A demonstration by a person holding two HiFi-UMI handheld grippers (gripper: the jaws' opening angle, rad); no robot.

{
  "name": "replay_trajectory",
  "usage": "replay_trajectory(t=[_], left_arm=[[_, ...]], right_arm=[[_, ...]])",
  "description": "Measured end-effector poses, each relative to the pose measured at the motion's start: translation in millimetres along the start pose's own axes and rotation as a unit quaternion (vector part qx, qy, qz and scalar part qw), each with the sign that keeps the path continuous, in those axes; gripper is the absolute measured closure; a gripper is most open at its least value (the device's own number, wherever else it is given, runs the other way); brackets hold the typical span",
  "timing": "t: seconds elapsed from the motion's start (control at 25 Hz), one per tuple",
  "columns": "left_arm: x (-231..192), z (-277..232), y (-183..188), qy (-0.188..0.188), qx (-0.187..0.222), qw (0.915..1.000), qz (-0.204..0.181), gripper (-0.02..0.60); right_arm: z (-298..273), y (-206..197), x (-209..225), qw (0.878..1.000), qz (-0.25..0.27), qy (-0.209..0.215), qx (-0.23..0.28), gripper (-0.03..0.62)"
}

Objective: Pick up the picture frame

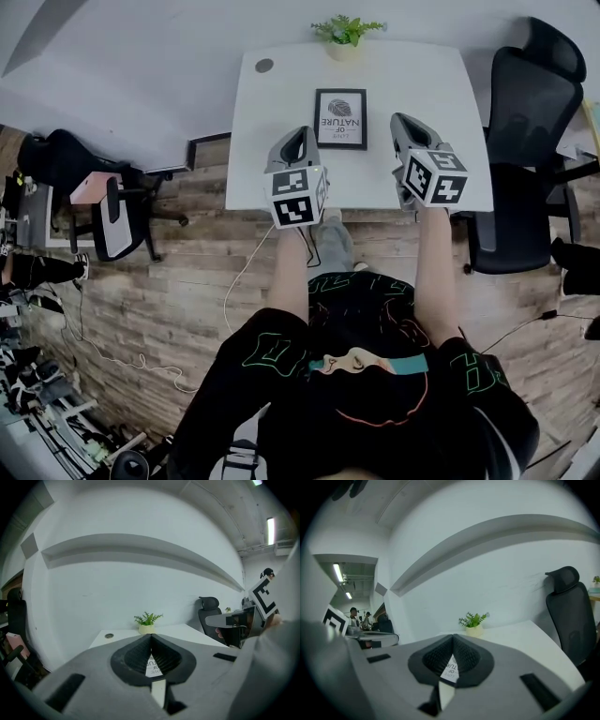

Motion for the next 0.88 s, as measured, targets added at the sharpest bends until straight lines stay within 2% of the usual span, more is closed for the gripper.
replay_trajectory(t=[0.68, 0.88], left_arm=[[-36, -82, -65, -0.02, -0.115, 0.9931, 0.016, 0.574], [-44, -96, -87, -0.026, -0.144, 0.9889, 0.022, 0.574]], right_arm=[[-90, -61, 22, 0.996, -0.049, -0.003, -0.08, 0.589], [-106, -81, 24, 0.993, -0.039, -0.012, -0.109, 0.589]])
Point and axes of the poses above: the fingertips, and each gripper's own axes: z backward along the fingers, x to its right, y out of its top, the point moved 1 cm from there along z, backward along the fingers, and after that the axes turned 7 degrees about z, right-handed, at the moved point
